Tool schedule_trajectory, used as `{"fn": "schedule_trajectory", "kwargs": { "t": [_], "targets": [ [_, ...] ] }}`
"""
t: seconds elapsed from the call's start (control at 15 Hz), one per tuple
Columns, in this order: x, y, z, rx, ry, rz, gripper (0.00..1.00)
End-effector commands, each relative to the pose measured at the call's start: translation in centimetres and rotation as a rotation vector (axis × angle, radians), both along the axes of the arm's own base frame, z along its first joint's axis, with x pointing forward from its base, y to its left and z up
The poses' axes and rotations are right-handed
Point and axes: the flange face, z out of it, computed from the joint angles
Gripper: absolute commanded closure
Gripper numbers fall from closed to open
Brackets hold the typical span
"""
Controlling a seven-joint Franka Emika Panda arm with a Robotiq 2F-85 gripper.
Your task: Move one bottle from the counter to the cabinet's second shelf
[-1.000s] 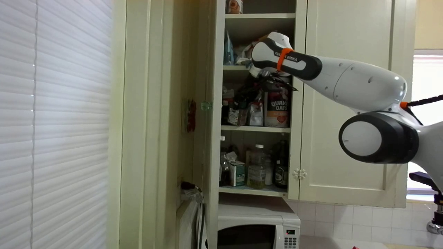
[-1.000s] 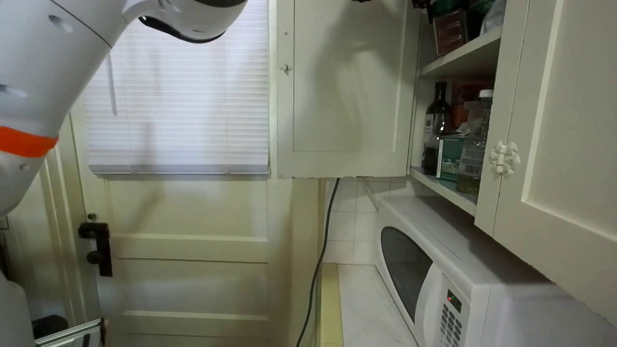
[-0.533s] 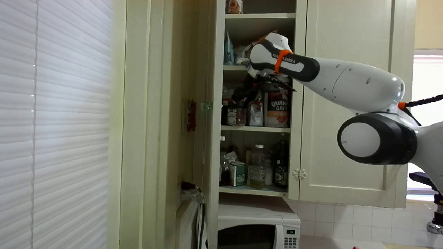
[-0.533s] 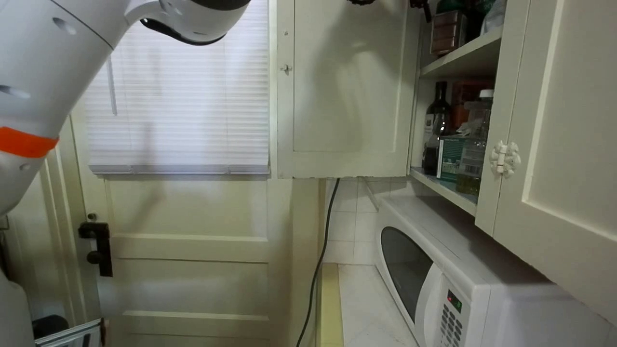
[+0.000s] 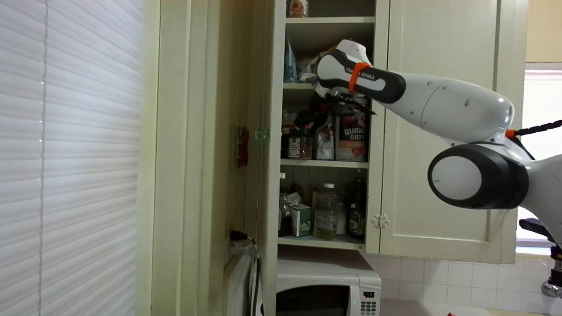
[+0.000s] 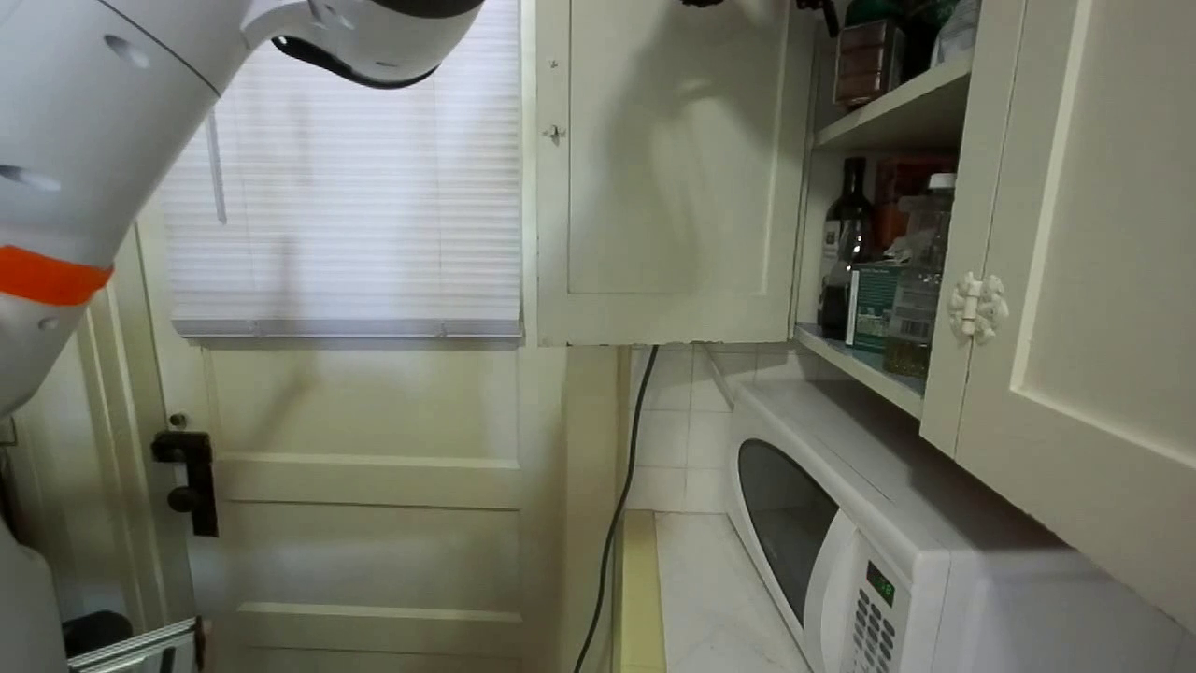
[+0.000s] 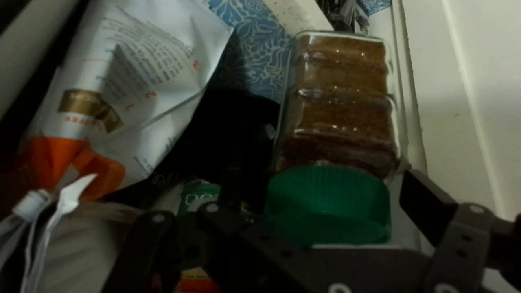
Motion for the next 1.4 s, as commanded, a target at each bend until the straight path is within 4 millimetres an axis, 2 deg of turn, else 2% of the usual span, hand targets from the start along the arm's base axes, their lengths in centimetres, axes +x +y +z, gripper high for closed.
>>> {"fn": "schedule_trajectory", "kwargs": {
  "t": [0.0,0.13,0.4,0.6,0.67,1.33],
  "targets": [
    [-1.1,-0.1,2.1,-0.017,-0.055,-0.032,0.00],
    [-1.7,0.2,3.0,-0.021,-0.077,-0.038,0.00],
    [-3.0,2.1,4.1,0.007,-0.054,0.030,0.00],
    [-3.5,2.3,4.4,-0.012,-0.045,0.020,0.00],
    [-3.6,2.2,4.4,-0.023,-0.043,0.012,0.19],
    [-4.9,3.3,5.4,-0.062,-0.022,0.058,0.96]
  ]
}}
